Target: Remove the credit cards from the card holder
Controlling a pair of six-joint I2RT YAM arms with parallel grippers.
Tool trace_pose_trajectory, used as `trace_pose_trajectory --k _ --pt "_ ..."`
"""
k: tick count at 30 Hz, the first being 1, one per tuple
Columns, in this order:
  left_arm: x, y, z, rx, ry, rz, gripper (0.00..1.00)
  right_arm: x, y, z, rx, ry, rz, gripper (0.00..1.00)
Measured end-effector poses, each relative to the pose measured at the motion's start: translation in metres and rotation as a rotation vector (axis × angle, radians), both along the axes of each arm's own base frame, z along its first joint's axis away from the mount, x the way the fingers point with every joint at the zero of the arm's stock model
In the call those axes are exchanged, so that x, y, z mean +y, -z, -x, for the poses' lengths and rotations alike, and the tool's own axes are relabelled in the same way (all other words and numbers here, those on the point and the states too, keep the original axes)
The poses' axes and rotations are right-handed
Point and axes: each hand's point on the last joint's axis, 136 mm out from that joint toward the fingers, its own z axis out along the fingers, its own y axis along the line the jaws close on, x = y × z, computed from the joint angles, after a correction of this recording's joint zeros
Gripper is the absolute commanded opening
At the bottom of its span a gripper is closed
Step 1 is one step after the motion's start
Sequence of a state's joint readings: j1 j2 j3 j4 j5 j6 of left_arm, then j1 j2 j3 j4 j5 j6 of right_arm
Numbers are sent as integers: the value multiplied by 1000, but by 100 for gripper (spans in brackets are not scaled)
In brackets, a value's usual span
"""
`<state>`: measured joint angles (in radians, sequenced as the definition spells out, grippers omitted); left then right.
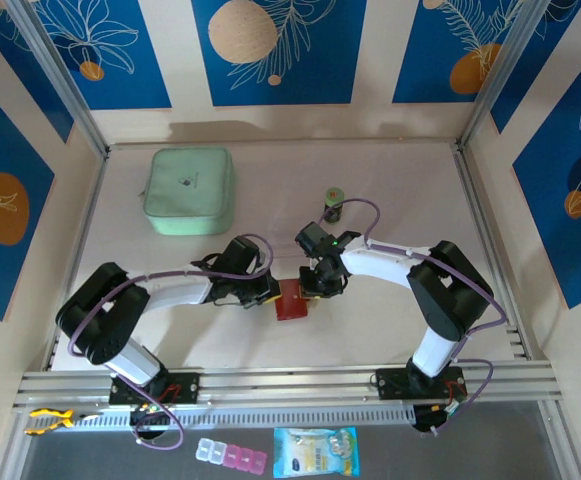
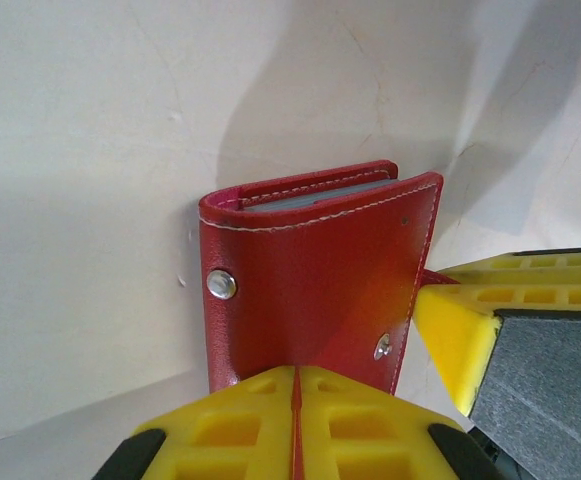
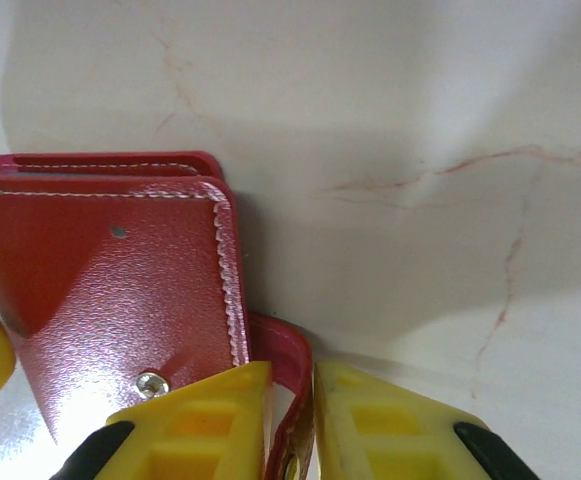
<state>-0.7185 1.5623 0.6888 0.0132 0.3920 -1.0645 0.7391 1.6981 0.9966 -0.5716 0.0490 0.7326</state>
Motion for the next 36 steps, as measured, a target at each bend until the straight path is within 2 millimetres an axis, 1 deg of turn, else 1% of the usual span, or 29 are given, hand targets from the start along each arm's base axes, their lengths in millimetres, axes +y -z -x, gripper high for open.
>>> trace_pose_trajectory --k 7,12,15,18,22,29,33,36 --pt "-2 -3 -2 -6 0 5 9 0 5 3 5 -2 -12 18" --pt "-2 -3 -2 -6 4 2 10 -1 7 4 7 -1 -11 13" --pt "0 -4 -1 -15 12 -5 12 -1 7 4 7 -1 -10 11" --pt "3 -11 -2 -46 16 -10 15 -2 6 4 3 -1 -7 9" --pt "8 -25 -5 -106 17 -22 18 -6 -2 4 -13 -1 0 7" --pt "28 -47 -11 -204 -9 -62 20 -16 -19 8 -33 -16 28 6" --pt "42 -62 -18 -250 -42 -66 21 -15 -31 7 -44 -18 22 6" --pt "57 -66 -21 -266 -76 -72 23 -9 -42 3 -59 -25 14 6"
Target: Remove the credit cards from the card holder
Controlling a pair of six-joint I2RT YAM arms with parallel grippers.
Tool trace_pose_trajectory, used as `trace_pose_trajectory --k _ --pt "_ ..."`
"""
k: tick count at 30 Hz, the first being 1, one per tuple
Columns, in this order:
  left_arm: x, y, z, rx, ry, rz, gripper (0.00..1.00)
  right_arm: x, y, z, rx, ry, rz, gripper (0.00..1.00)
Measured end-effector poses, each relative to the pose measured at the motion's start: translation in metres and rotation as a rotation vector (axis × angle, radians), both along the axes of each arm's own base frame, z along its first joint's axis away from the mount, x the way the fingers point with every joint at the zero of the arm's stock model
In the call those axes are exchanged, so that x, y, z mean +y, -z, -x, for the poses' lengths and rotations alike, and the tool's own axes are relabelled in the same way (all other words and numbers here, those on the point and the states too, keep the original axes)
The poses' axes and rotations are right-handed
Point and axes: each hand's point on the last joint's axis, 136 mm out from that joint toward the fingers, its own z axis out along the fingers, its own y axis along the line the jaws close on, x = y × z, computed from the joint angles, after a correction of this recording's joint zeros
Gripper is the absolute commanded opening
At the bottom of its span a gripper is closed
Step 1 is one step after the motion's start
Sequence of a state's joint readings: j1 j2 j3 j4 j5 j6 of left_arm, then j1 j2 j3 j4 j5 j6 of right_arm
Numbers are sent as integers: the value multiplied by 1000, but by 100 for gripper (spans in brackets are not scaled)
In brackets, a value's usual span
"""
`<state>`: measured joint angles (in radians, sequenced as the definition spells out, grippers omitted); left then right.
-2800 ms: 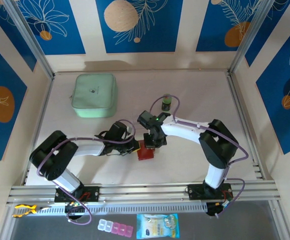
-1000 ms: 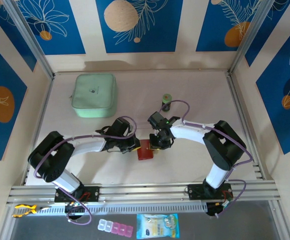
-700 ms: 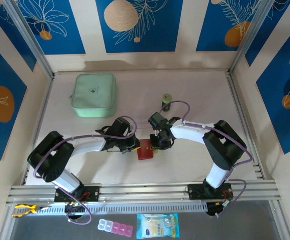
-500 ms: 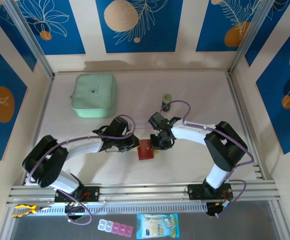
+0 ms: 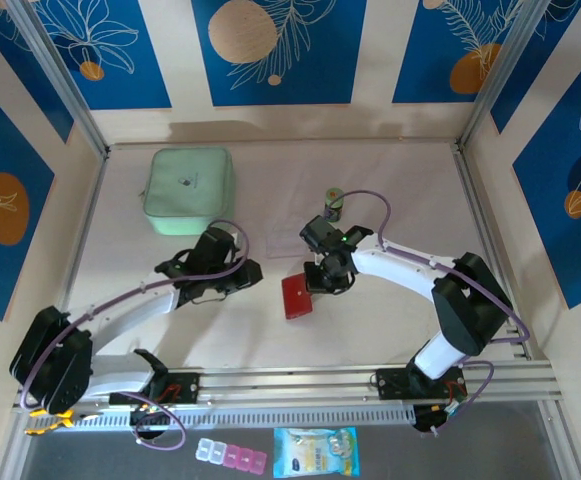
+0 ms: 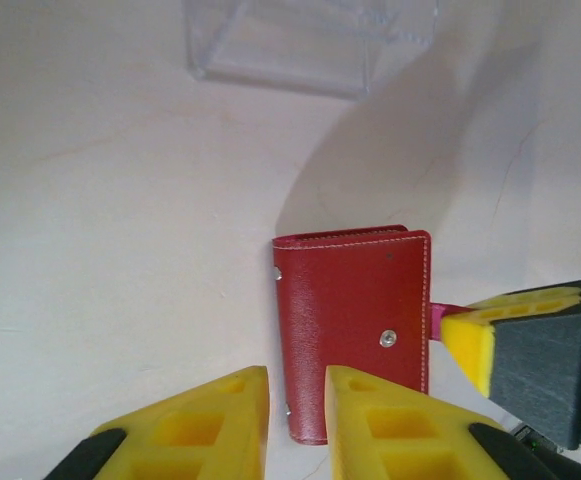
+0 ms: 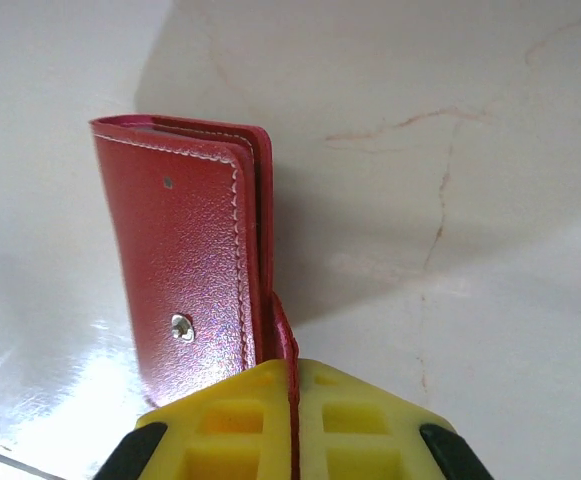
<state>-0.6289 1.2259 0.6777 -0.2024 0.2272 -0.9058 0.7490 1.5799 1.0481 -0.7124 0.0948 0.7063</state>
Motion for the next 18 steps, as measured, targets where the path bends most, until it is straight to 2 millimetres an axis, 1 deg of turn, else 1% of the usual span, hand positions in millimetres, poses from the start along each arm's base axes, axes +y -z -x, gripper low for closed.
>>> trace_pose_trajectory --k 2,8,12,18 --pt "9 0 -1 -3 -20 -2 23 4 -6 -1 -7 -7 -6 6" --pt "35 11 -2 24 -67 -23 23 18 -25 -4 -33 -31 -28 5" --pt "44 11 0 28 -74 -20 24 30 -35 -7 -44 -42 -43 5" --pt "50 10 1 24 -70 -11 24 48 -37 -10 -40 -59 -45 5"
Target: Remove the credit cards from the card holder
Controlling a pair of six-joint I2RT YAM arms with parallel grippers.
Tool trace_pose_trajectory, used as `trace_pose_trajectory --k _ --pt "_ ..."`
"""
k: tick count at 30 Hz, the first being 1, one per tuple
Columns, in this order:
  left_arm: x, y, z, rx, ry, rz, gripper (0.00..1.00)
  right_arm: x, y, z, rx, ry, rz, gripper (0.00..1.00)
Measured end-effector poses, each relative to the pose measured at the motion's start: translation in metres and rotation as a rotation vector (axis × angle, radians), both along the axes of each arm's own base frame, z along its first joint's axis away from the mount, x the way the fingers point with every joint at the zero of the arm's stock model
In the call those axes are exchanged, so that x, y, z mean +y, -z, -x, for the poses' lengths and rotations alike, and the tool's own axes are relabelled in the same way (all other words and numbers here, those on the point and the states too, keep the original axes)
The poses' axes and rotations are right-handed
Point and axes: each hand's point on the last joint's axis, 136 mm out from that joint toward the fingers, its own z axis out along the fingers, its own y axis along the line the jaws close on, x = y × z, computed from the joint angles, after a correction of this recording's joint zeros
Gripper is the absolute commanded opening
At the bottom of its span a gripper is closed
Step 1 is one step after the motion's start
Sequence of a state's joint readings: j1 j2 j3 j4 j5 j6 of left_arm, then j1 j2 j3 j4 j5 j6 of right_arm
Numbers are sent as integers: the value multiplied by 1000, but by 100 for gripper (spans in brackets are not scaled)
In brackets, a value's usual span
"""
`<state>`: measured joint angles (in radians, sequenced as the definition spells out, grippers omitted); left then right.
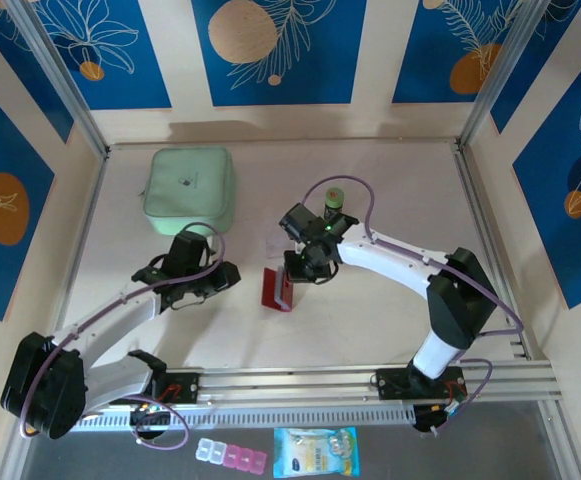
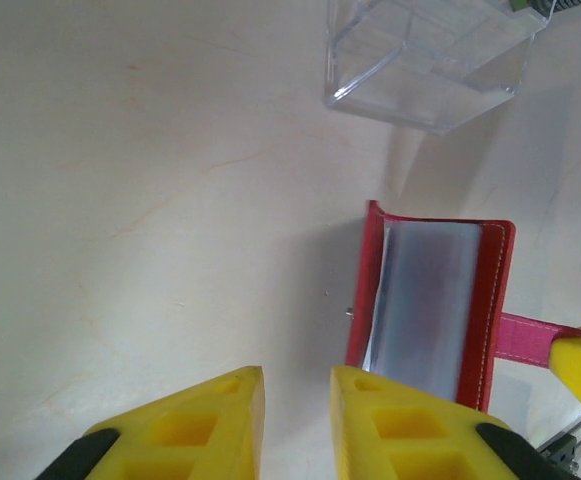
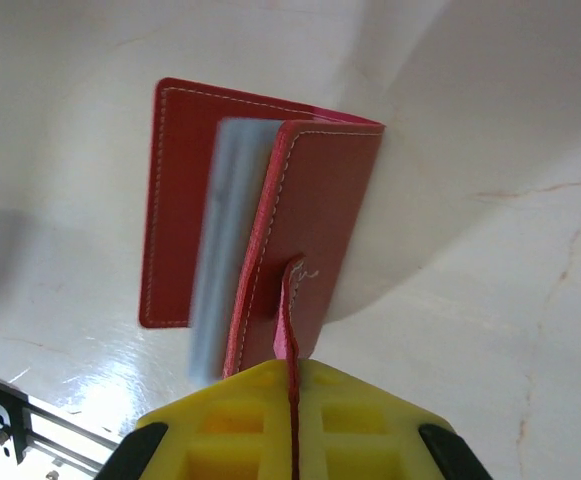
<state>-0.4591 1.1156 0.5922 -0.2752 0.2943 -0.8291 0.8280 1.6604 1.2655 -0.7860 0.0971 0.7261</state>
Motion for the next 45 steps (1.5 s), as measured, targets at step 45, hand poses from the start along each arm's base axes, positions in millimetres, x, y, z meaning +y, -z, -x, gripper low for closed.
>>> trace_pose_trajectory --k 45 --pt "-66 74 27 238 161 28 5 -83 58 13 24 31 339 3"
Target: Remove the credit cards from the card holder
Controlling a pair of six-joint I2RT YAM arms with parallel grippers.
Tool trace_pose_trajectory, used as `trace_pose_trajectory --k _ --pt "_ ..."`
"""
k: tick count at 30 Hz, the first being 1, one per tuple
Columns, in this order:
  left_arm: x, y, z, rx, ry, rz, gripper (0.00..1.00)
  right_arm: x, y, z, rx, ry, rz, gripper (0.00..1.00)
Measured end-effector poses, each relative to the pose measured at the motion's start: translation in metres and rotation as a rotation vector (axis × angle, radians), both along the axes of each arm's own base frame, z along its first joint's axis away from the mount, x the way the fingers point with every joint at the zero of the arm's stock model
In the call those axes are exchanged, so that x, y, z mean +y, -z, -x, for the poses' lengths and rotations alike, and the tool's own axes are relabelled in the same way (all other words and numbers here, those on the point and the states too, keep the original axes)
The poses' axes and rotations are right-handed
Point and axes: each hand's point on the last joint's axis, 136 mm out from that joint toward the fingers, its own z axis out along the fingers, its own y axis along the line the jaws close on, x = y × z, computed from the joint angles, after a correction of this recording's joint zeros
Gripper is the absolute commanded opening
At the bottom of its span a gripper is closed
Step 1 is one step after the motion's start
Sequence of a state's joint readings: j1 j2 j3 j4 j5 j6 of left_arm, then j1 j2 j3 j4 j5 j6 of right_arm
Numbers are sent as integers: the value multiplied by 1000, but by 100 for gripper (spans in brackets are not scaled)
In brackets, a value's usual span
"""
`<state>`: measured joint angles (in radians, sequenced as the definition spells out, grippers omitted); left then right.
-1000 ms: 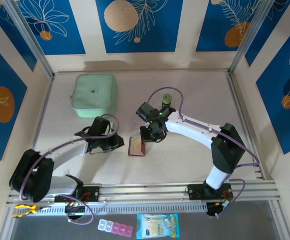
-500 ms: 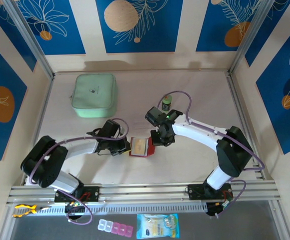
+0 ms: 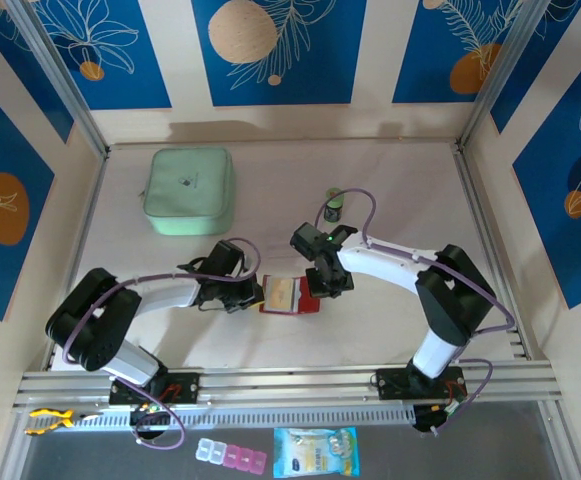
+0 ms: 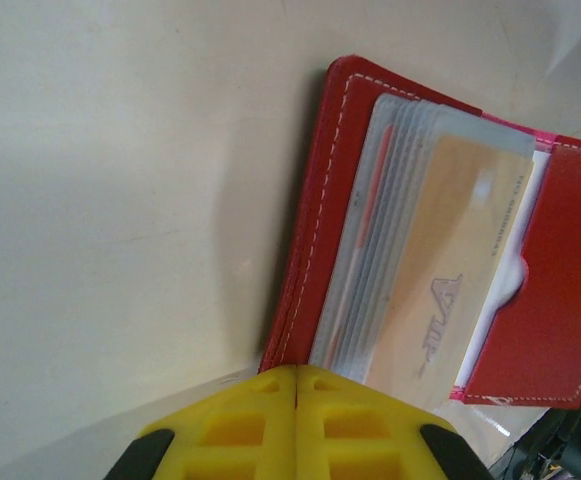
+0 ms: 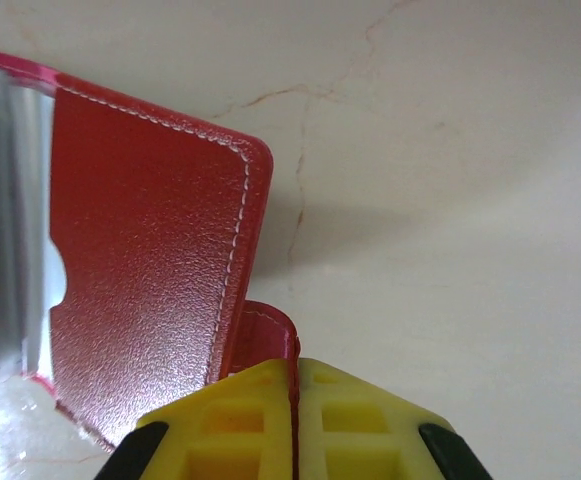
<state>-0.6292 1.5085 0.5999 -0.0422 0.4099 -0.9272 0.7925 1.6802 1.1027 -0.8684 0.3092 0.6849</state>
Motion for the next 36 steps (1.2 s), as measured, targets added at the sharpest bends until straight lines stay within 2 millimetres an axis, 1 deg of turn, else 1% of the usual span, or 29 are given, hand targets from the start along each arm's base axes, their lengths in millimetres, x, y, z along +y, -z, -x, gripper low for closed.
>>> trace_pose_trajectory --k 6,9,14,19,29,31,36 --pt "2 1 3 4 0 -6 5 -4 17 -3 10 -24 72 2" --pt "3 3 5 9 1 -10 5 -2 22 -6 4 -49 115 2" --pt "5 3 8 15 -4 -10 5 0 27 -10 -15 -92 197 2" --pt "6 4 9 15 -4 -10 5 -1 30 -10 -29 -129 272 4" --pt "7 3 11 22 -3 -16 5 -2 26 -7 -40 -122 290 15" --pt "8 3 11 22 -6 -21 5 -2 21 -7 -47 -118 283 17" --pt "12 1 14 25 -10 -37 5 -1 3 -7 -75 -109 244 22"
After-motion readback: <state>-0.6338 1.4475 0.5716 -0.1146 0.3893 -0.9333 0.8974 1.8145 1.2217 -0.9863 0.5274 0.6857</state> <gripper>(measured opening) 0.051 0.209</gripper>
